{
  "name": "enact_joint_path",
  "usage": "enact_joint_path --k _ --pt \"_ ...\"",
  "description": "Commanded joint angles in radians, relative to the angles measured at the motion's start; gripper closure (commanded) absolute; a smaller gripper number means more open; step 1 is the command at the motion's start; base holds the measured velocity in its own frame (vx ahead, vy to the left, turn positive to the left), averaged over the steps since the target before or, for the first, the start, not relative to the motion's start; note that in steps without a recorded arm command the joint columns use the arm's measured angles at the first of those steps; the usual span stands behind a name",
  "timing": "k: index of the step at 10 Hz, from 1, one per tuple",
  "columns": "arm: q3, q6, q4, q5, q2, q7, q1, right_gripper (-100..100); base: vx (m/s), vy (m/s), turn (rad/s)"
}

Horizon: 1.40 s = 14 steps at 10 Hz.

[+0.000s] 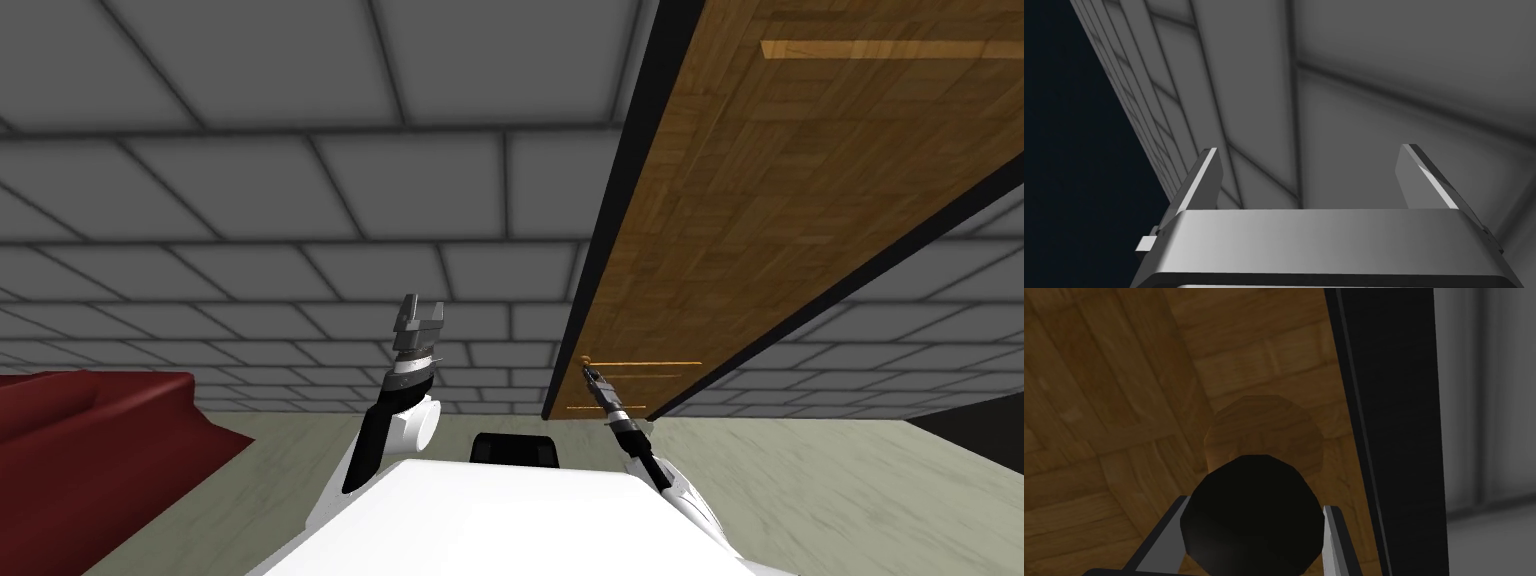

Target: Pull the door open

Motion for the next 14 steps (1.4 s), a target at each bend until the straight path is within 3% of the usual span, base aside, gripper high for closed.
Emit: enact_joint_path --k 1,14 --pt "0.001 0.003 -0.004 -0.008 0.001 -0.034 0.001 100 -0.036 -0.024 0.041" --pt "0.017 0.038 -0.025 -0.132 0.011 -0.359 0.000 100 -0.046 -0.029 0.084"
